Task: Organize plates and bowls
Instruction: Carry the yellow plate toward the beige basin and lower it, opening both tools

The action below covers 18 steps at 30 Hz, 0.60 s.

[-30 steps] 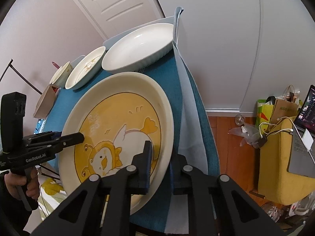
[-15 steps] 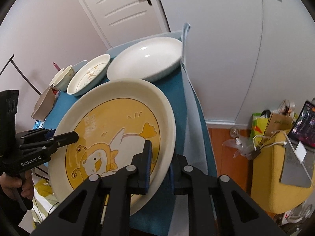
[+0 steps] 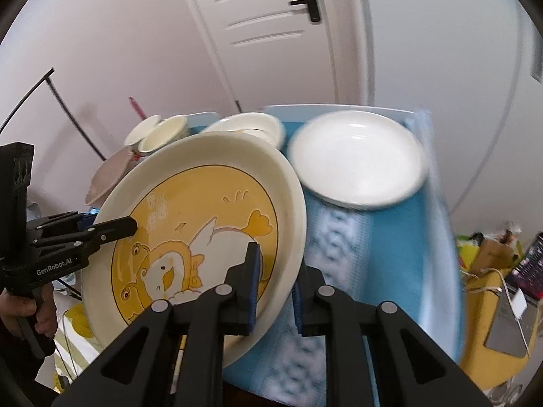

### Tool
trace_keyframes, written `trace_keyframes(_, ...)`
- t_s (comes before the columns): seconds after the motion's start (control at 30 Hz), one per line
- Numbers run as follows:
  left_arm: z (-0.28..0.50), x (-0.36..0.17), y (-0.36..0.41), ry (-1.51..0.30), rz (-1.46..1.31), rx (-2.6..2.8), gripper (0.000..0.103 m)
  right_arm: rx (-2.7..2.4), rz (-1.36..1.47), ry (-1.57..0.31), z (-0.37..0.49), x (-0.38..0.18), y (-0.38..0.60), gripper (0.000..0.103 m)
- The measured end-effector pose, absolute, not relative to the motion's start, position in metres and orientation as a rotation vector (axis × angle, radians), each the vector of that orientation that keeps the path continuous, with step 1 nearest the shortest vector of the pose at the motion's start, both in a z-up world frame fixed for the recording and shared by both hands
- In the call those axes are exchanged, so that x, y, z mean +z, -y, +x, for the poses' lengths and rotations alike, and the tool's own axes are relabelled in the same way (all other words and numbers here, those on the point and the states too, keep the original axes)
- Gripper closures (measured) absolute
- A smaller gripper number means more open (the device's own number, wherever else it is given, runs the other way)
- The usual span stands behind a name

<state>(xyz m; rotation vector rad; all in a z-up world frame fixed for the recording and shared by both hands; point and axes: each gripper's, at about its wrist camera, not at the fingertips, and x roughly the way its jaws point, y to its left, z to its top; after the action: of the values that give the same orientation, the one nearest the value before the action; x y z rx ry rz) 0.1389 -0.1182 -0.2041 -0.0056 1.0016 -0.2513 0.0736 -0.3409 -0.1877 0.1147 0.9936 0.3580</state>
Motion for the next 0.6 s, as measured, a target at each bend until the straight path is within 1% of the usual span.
trace_keyframes(0.13, 0.140, -0.208, 0.069, -1.011, -0.005, -0.222, 0.078, 0.398, 0.108, -1.003, 0.086, -0.194, 0.291, 0.087)
trace_keyframes(0.37, 0.145, -0.241, -0.007, -1.062, 0.000, -0.199, 0.078, 0.424, 0.129, -1.053, 0.096, -0.231, 0.211, 0.087)
trace_keyframes(0.6, 0.139, -0.275, -0.043, -1.085, -0.006, -0.214, 0.078, 0.410, 0.133, -1.087, 0.100, -0.266, 0.163, 0.087)
